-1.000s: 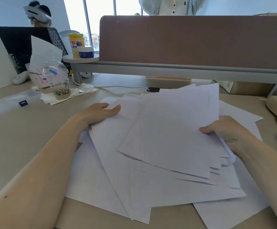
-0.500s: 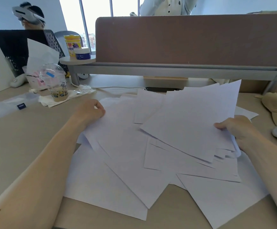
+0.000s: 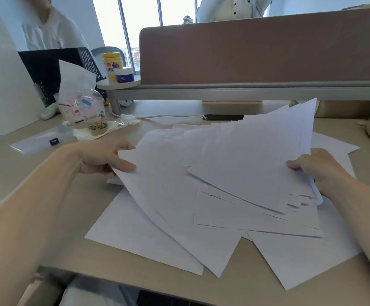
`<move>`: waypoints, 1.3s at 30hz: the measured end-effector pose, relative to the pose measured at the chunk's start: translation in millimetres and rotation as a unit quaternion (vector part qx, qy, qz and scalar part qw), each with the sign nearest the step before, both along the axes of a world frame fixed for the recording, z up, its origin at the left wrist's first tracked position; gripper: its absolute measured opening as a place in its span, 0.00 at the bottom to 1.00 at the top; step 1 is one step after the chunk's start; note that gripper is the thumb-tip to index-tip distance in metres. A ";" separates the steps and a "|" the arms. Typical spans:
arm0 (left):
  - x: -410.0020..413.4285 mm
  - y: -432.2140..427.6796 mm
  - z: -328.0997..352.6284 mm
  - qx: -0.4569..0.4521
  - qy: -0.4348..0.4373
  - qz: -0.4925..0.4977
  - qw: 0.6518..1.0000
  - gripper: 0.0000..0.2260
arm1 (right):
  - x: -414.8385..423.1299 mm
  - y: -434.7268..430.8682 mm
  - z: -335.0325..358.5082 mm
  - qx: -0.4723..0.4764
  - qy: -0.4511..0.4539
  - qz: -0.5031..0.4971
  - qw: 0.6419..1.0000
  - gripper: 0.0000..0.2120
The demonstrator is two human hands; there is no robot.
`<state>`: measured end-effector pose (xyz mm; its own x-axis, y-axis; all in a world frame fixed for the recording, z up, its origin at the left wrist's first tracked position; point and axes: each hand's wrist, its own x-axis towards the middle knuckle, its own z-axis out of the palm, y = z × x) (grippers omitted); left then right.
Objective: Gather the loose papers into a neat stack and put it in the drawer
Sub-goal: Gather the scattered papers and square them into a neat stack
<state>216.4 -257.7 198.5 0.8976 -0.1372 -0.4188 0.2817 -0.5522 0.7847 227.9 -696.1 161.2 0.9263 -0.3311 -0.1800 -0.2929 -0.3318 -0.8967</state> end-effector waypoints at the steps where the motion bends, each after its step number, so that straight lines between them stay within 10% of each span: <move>1: -4.4 3.2 -0.1 0.022 0.005 -0.020 1.000 0.27 | -0.8 2.4 0.3 0.000 0.000 0.006 1.000 0.05; 13: 39.1 -31.4 -23.8 0.409 -0.255 0.097 0.871 0.17 | 3.3 0.0 -3.5 -0.030 0.006 0.013 0.999 0.06; 16: 54.1 -64.5 -21.2 0.118 -0.169 0.180 0.962 0.16 | 5.5 -10.3 -2.8 -0.047 0.013 0.005 0.999 0.04; 19: 67.5 -101.2 -20.4 -0.108 -0.036 0.198 0.974 0.22 | 7.5 -13.4 -7.1 -0.057 0.024 0.011 0.998 0.04; 25: 82.8 -135.0 -32.0 -0.212 0.009 0.197 0.957 0.08 | 10.6 -13.7 -10.1 -0.074 0.022 0.037 0.996 0.05; 29: 88.2 -145.5 -40.5 -0.049 -0.096 0.207 0.972 0.03 | 11.5 -14.5 -11.0 -0.056 0.029 0.044 0.997 0.02; 35: 63.4 -134.5 -8.8 0.249 -0.581 0.139 0.762 0.09 | 11.8 -9.2 -9.4 0.061 0.065 0.043 0.995 0.08; 39: 8.0 -149.8 -20.9 0.347 -0.584 -0.106 0.726 0.16 | 6.1 5.6 -5.1 0.164 0.062 0.032 0.984 0.11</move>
<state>224.3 -407.5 177.6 0.6857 -0.4440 0.5768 -0.5008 -0.8628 -0.0689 233.9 -690.5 156.0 0.9075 -0.1769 -0.3810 -0.3951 -0.0513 -0.9172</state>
